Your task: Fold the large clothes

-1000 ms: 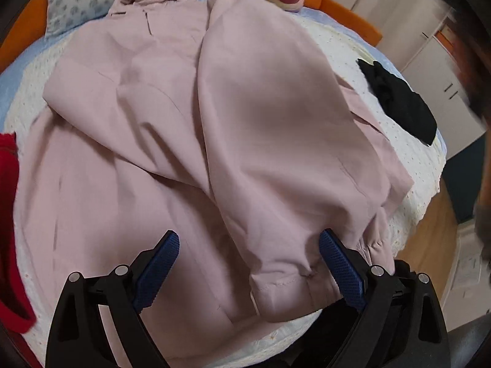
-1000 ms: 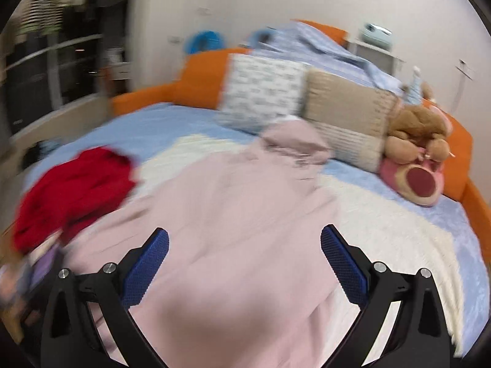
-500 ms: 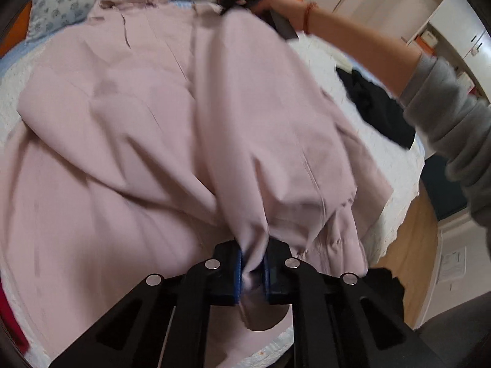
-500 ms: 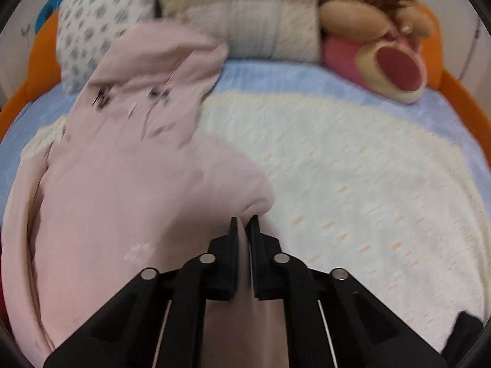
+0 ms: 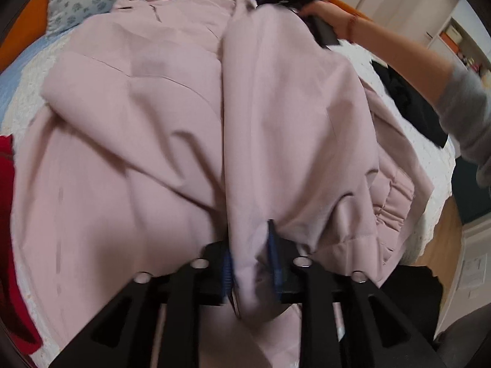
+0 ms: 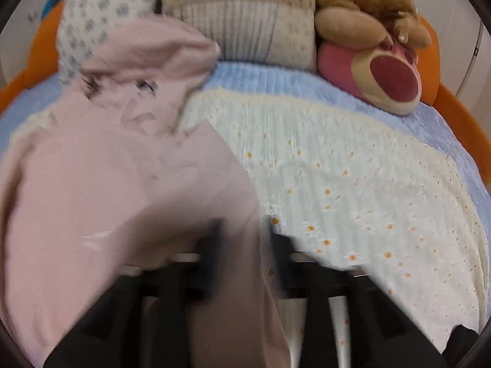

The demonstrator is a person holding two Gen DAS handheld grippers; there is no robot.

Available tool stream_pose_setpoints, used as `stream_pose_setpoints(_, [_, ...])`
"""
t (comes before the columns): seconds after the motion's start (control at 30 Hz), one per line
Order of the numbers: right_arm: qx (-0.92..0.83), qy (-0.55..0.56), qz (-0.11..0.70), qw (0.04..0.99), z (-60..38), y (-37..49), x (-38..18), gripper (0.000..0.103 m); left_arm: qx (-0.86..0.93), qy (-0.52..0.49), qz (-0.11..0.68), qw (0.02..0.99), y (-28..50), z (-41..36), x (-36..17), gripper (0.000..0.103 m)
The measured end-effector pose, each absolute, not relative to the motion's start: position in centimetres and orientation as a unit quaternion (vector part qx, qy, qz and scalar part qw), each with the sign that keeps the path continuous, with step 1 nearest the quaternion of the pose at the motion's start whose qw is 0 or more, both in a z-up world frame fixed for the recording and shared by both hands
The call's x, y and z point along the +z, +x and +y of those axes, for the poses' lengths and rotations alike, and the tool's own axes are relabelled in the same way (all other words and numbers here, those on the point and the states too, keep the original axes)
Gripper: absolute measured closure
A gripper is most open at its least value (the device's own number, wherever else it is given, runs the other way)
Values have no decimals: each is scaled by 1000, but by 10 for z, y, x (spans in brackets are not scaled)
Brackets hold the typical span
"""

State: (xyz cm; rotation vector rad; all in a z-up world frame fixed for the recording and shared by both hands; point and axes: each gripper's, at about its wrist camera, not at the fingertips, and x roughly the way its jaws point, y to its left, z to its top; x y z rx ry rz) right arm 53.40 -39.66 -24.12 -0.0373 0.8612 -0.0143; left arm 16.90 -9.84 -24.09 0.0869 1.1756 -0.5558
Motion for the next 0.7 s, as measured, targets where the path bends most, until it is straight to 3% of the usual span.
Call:
stream_pose_setpoints(0.07, [11,8,352,936,-409,493,-204,30,-256,21,526,811,163,-86,-219,63])
stream_pose_setpoints(0.13, [42,23,309,950,-419,458,-183,31,-268,-6,494,827,153,-78,-193,57])
stream_pose_setpoints(0.17, [62,32,291,954,-425,432,-174,42,-282,-16,476,833,147,-79,-180,56])
stream_pose_setpoints(0.2, [78,40,290,953,-428,419,-172,63,-293,-21,463,836,143,-82,-173,55])
stream_pose_setpoints(0.27, [102,62,306,944,-433,400,-178,80,-327,-13,441,836,132,-107,-162,55])
stream_pose_setpoints(0.4, [112,73,345,929,-435,386,-209,86,-339,44,454,823,127,-159,-181,55])
stream_pose_setpoints(0.53, [87,89,379,917,-435,401,-251,86,-300,64,498,811,133,-155,-217,59])
stream_pose_setpoints(0.7, [58,83,406,908,-431,419,-291,88,-292,-1,535,793,157,-135,-247,58])
